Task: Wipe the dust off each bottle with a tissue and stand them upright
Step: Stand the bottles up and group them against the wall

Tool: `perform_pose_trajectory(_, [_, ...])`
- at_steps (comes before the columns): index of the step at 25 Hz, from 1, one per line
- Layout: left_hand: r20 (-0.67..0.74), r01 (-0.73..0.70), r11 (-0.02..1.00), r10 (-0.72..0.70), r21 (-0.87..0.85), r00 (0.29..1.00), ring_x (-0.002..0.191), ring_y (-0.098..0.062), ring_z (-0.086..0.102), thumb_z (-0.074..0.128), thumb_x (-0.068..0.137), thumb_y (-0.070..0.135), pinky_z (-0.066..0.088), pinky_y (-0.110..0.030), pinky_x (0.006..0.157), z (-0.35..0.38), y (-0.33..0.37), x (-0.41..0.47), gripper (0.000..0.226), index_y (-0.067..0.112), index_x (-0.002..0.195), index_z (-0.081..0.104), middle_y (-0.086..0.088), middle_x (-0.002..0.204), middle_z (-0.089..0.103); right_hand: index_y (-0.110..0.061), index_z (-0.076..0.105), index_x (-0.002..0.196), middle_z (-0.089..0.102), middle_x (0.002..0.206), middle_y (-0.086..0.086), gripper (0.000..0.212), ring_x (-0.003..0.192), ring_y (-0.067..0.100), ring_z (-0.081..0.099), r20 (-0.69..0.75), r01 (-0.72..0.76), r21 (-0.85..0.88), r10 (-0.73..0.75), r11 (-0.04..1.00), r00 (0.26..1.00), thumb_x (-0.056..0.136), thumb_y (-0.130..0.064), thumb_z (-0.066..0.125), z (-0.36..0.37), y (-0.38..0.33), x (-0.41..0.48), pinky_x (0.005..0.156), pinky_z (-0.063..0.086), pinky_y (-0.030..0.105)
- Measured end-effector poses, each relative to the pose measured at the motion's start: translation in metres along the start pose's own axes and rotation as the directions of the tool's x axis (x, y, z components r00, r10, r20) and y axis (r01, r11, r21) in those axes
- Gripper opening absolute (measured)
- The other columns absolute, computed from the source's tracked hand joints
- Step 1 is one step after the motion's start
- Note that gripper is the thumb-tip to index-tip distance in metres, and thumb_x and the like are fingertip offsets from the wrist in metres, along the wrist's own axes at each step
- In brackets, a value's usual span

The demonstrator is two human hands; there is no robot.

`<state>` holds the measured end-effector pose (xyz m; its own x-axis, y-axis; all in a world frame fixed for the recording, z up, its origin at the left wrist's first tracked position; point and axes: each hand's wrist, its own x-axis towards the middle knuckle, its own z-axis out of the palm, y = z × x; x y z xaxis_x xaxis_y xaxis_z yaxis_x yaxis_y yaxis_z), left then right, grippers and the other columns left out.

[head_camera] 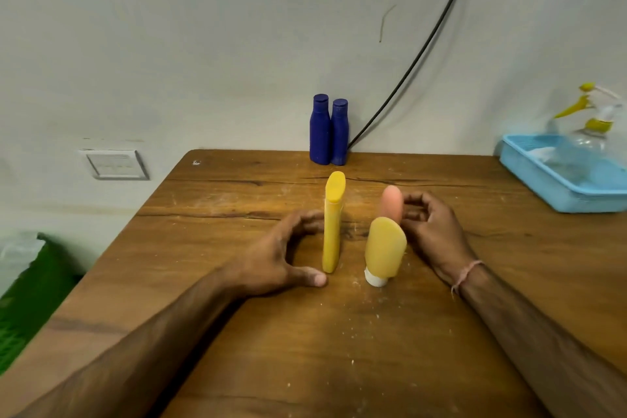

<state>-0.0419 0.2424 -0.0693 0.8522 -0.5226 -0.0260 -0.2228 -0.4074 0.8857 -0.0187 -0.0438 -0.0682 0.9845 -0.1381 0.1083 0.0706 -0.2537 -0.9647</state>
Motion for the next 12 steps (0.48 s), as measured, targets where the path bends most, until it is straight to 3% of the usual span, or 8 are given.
perform_pose_trajectory(3, [-0.064, 0.030, 0.994, -0.023, 0.105, 0.998, 0.139, 0.000, 0.039, 0.086, 0.075, 0.039, 0.035, -0.031, 0.117, 0.017, 0.011, 0.000, 0.097, 0.036, 0.154, 0.029, 0.019, 0.153, 0.040, -0.030, 0.062, 0.099, 0.069, 0.111, 0.002, 0.039, 0.099, 0.014, 0.068, -0.017, 0.022, -0.003, -0.022, 1.000, 1.000, 0.084, 0.006, 0.066, 0.006, -0.003, -0.018, 0.077, 0.059, 0.031])
perform_pose_trajectory(8, [-0.219, 0.077, 0.997, -0.080, -0.025, 0.972, 0.126, -0.007, 0.051, 0.084, 0.078, 0.025, 0.046, -0.035, 0.106, 0.018, 0.011, 0.010, 0.071, 0.033, 0.139, 0.048, 0.012, 0.136, 0.056, -0.033, 0.061, 0.101, 0.069, 0.113, 0.000, 0.047, 0.100, 0.011, 0.067, -0.006, 0.027, 0.009, -0.027, 1.000, 1.000, 0.083, 0.010, 0.065, 0.006, -0.009, -0.027, 0.077, 0.060, 0.033])
perform_pose_trajectory(10, [-0.407, 0.105, 0.988, -0.144, -0.116, 0.902, 0.120, -0.012, 0.056, 0.083, 0.079, 0.018, 0.051, -0.033, 0.096, 0.011, 0.009, 0.024, 0.066, 0.028, 0.135, 0.052, 0.009, 0.128, 0.059, -0.034, 0.060, 0.107, 0.067, 0.117, 0.000, 0.053, 0.106, 0.013, 0.066, 0.035, 0.037, 0.015, -0.038, 0.999, 0.999, 0.080, 0.011, 0.067, 0.003, -0.006, -0.027, 0.081, 0.060, 0.036])
perform_pose_trajectory(12, [-0.518, 0.140, 0.976, -0.206, -0.164, 0.830, 0.118, -0.017, 0.057, 0.083, 0.079, 0.017, 0.053, -0.040, 0.098, -0.003, 0.004, 0.048, 0.069, 0.025, 0.139, 0.050, 0.005, 0.130, 0.059, -0.034, 0.056, 0.117, 0.064, 0.123, 0.000, 0.061, 0.112, 0.014, 0.063, 0.098, 0.046, -0.019, -0.044, 0.999, 0.994, 0.077, 0.009, 0.072, 0.002, -0.004, -0.025, 0.087, 0.058, 0.038])
